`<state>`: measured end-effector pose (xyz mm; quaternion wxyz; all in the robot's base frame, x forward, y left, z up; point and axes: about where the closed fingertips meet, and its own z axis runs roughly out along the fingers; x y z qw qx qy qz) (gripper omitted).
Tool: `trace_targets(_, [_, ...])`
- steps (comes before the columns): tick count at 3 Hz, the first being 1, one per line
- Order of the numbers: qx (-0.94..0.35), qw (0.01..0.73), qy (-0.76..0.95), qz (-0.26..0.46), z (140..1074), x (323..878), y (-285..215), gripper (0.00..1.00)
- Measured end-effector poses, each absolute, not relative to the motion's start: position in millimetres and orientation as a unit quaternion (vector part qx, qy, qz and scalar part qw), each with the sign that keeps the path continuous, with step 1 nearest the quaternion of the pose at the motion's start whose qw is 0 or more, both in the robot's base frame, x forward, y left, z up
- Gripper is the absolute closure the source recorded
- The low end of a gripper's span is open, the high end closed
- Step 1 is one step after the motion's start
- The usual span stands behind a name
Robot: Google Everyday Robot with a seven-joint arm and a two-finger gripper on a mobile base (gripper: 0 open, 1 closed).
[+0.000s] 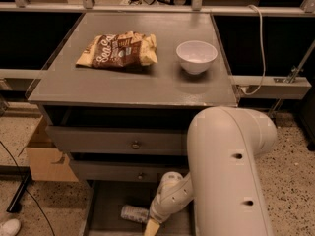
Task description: Pick blue plastic bottle from bottom drawer and place on counter
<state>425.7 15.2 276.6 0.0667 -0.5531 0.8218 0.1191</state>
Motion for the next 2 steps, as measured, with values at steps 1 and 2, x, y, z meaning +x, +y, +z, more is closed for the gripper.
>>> trace_targets(1, [-0.586, 0.102, 0.797, 0.107, 293.2, 459.6, 36.9, 0.0])
trace_targets(2, [-0.586, 0.102, 0.797, 0.107, 293.2, 459.7, 36.9, 0.0])
